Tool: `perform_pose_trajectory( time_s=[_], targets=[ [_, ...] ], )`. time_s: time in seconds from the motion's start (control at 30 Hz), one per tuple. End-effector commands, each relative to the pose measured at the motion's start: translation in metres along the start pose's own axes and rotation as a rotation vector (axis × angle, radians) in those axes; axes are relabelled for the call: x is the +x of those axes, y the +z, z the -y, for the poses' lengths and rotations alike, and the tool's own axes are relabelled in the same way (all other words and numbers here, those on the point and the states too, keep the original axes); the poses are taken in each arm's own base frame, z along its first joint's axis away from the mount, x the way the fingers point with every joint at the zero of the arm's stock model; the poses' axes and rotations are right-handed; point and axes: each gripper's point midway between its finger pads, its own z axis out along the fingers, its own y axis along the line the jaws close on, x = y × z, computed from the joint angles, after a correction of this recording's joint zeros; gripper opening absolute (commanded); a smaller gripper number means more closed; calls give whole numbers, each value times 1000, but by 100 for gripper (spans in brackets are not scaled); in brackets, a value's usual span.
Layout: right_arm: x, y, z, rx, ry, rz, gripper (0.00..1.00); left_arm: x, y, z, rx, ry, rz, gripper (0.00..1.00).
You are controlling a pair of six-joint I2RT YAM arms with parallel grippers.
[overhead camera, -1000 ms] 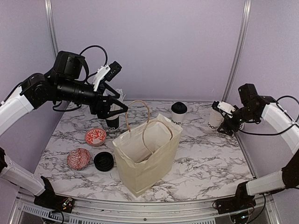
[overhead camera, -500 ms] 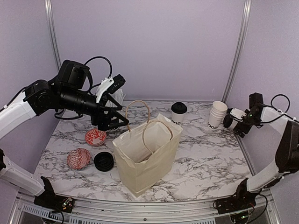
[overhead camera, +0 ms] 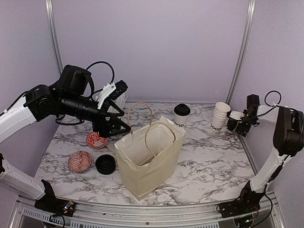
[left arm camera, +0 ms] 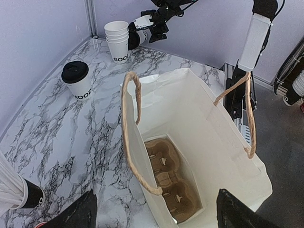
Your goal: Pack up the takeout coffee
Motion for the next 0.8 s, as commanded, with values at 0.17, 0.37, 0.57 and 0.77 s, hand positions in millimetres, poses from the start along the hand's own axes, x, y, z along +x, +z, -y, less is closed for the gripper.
perform_pose_trajectory(
  time_s=[0.17,0.37,0.57,0.77],
  targets=[
    [-7,7,21,62,-147,16,99,-7,4,2,15,11,20,88],
    [-6,17,16,67,-205,23,99,-7,8,2,20,4,13,88],
    [-9,29,16,60,-199,26,99,-7,14,1,27,0,2,88],
    [-8,46,16,45,-192,10,99,-6,21,0,37,-3,-11,88]
  ],
)
